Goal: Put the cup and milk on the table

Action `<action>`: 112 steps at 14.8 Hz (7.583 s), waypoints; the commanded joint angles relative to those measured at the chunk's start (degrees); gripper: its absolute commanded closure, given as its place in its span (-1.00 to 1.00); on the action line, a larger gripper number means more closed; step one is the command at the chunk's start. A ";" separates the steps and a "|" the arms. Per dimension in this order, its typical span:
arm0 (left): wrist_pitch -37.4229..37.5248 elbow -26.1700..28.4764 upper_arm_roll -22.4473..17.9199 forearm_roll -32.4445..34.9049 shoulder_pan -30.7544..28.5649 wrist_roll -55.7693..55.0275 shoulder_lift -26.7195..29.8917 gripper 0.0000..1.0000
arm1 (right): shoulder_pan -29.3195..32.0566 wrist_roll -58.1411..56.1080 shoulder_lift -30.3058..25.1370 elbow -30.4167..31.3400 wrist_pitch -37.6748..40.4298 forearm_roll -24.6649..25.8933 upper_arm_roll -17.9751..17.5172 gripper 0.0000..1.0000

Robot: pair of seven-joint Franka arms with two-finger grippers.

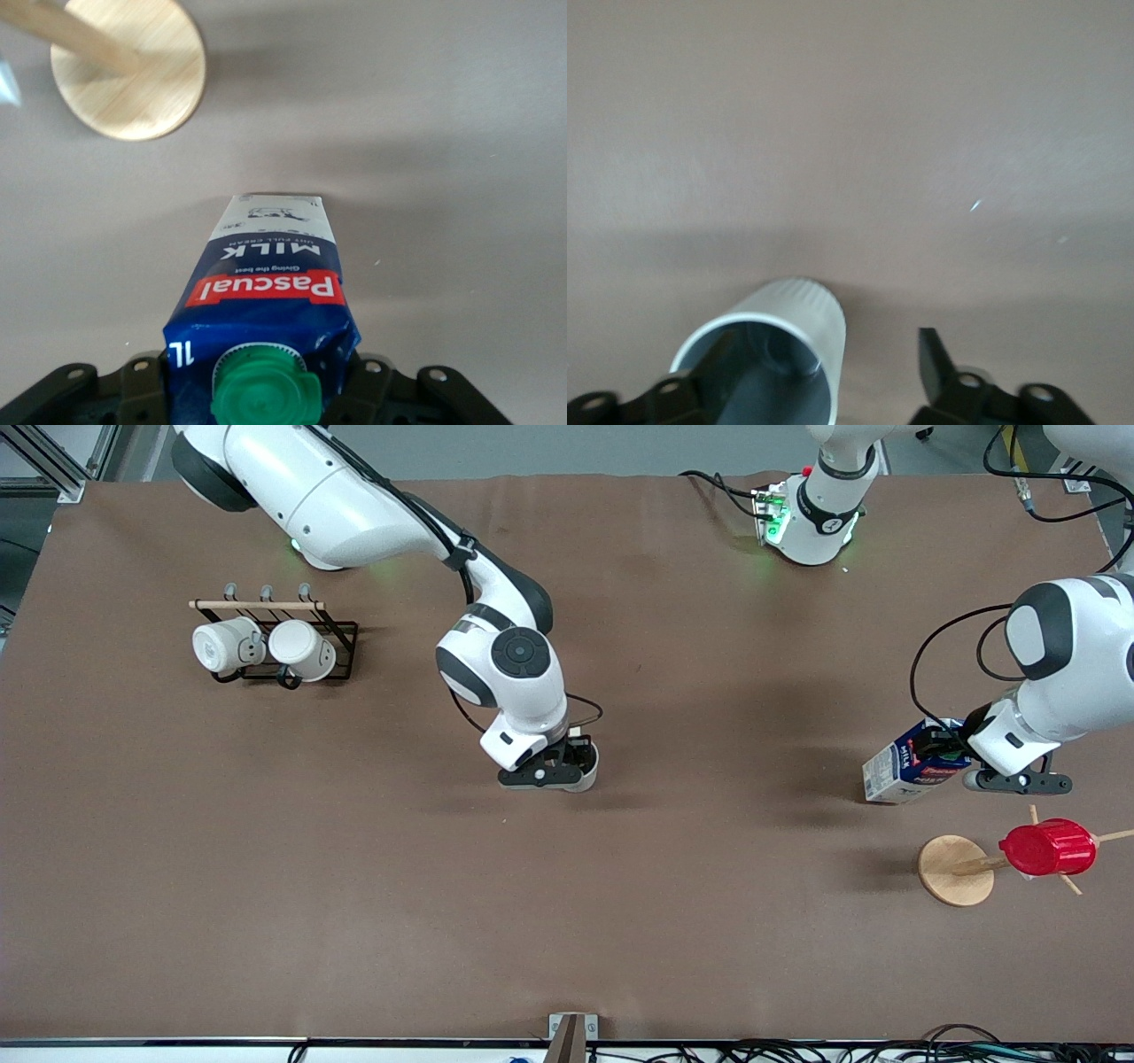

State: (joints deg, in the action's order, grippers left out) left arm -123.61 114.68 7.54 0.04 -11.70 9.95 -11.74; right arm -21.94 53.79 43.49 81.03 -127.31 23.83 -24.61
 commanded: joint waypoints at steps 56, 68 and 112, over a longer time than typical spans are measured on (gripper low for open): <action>9.26 -23.63 16.19 7.87 27.01 -48.80 -9.02 -1.00 | 22.38 -47.98 -43.93 2.03 42.93 -22.16 24.61 -1.00; 10.67 -19.51 15.67 4.10 17.77 -40.55 2.41 -1.00 | 22.55 -52.82 -43.93 1.94 42.85 -22.95 24.79 -1.00; 35.02 -25.91 -7.80 1.02 19.18 -12.58 14.38 -0.95 | 22.64 -53.00 -43.93 1.85 41.88 -24.71 24.96 -1.00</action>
State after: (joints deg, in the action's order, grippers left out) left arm -89.13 88.74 -1.07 -0.57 7.63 -1.91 2.41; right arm 0.26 1.63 1.02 81.58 -85.14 0.42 0.30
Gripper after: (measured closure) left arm 0.022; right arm 0.000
